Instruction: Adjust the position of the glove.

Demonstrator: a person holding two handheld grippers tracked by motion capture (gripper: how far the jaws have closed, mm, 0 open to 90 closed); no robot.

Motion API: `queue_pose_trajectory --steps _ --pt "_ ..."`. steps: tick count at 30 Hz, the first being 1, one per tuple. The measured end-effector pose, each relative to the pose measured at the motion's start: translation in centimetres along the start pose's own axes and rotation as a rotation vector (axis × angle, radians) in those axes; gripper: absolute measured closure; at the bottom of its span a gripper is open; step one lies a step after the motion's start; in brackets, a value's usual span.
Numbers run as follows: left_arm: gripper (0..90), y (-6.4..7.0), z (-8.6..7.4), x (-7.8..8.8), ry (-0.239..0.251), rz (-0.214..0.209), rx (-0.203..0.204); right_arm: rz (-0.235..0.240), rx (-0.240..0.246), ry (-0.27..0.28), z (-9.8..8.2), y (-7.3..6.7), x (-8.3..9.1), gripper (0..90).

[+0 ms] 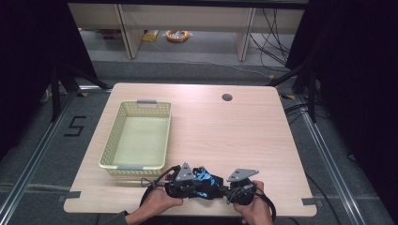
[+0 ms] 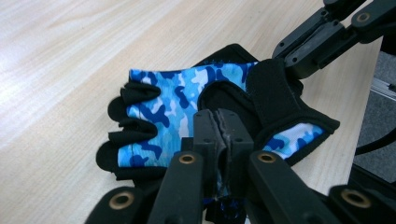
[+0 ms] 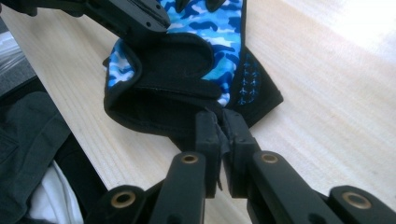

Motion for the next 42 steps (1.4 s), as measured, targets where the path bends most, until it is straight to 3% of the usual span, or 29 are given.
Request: queue_pose_trajectory --steps 1,2,8,9,10,12,15,16,17,18,19,20,22,23,24,26,27,30,32,33,34,36,37,38,42 --pt "86.7 -0.1 0.0 0.1 -0.005 0.005 -0.01 0.002 0.029 0.014 0.2 0.2 0.1 86.8" --pt "86.9 0.1 0.2 0.1 0.011 -0.001 0.004 0.002 0.011 0.036 0.5 0.0 0.2 86.9" --pt "87.1 0.6 1.5 1.2 0.053 -0.011 0.007 -0.014 0.09 0.087 2.5 0.9 1.2 87.0" --pt "87.1 0.8 1.7 1.4 0.057 -0.017 -0.002 -0.011 0.097 0.062 2.7 1.1 1.4 87.0" --pt "87.1 1.1 2.0 1.4 0.082 -0.016 0.015 -0.002 0.103 0.072 3.0 1.2 1.4 87.0" --pt "87.1 1.3 2.1 1.4 0.076 -0.023 -0.009 -0.007 0.134 0.073 3.4 1.8 1.2 87.0" --pt "86.9 1.7 1.9 1.0 0.083 -0.03 0.031 0.029 0.158 0.075 3.8 2.3 0.7 87.0" --pt "86.9 1.7 1.7 0.8 0.078 -0.041 0.014 0.034 0.153 0.067 3.7 2.4 0.5 87.0" --pt "86.8 1.8 1.6 0.7 0.077 -0.042 0.034 0.035 0.147 0.051 3.6 2.6 0.4 87.0" --pt "86.8 1.6 1.4 0.7 0.056 -0.039 0.025 0.033 0.158 0.049 3.5 2.7 0.1 87.0" --pt "86.8 1.8 1.4 0.4 0.08 -0.041 0.038 0.039 0.152 0.042 3.3 2.8 0.1 87.0" --pt "86.7 1.6 1.3 0.4 0.063 -0.037 0.027 0.036 0.161 0.045 3.2 3.0 -0.1 87.0" --pt "86.8 2.0 1.5 0.1 0.074 -0.055 0.065 0.049 0.159 0.045 3.1 3.1 -0.2 87.0" --pt "86.7 2.0 1.5 0.1 0.075 -0.049 0.061 0.039 0.17 0.046 3.1 3.3 -0.2 87.0" --pt "86.7 1.9 1.5 0.0 0.067 -0.043 0.032 0.047 0.161 0.044 3.1 3.3 -0.2 87.0" --pt "86.5 2.2 1.4 -0.2 0.072 -0.052 0.063 0.038 0.169 0.054 2.9 3.5 -0.4 87.0" --pt "86.4 2.1 1.3 -0.3 0.061 -0.05 0.043 0.042 0.171 0.031 2.7 3.7 -0.3 87.0" --pt "85.5 2.5 0.9 -0.5 0.055 -0.058 0.056 0.047 0.156 0.042 2.2 3.8 -1.0 86.7" --pt "83.9 2.5 0.5 -0.7 0.046 -0.058 0.053 0.049 0.16 0.011 1.9 3.7 -1.0 86.1" --pt "82.8 2.4 0.3 -0.9 0.045 -0.065 0.049 0.046 0.155 0.024 1.9 3.6 -1.3 85.7" --pt "81.4 2.3 0.2 -0.9 0.037 -0.068 0.035 0.045 0.161 0.0 1.8 3.7 -1.2 84.8" --pt "78.6 2.3 0.0 -1.1 0.037 -0.081 0.045 0.037 0.166 0.011 1.7 3.8 -1.4 81.2" --pt "77.1 2.4 0.0 -1.0 0.038 -0.074 0.076 0.034 0.168 0.011 1.6 3.9 -1.5 79.9" --pt "74.0 2.2 0.1 -0.9 0.039 -0.082 0.06 0.03 0.17 -0.008 1.5 3.9 -1.2 77.7" --pt "60.5 1.5 0.8 0.4 0.067 -0.068 0.101 0.011 0.157 0.029 1.6 3.9 -0.6 68.9"
Point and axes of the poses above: each handheld gripper's, and its own axes: x roughly backward along the jaws, z roughly out of its top, y roughly to its right, the point moved 7 cm from there along -x, roughly forward along the jaws, and after that the axes turned 8 degrees about y, right-handed, at the moved point
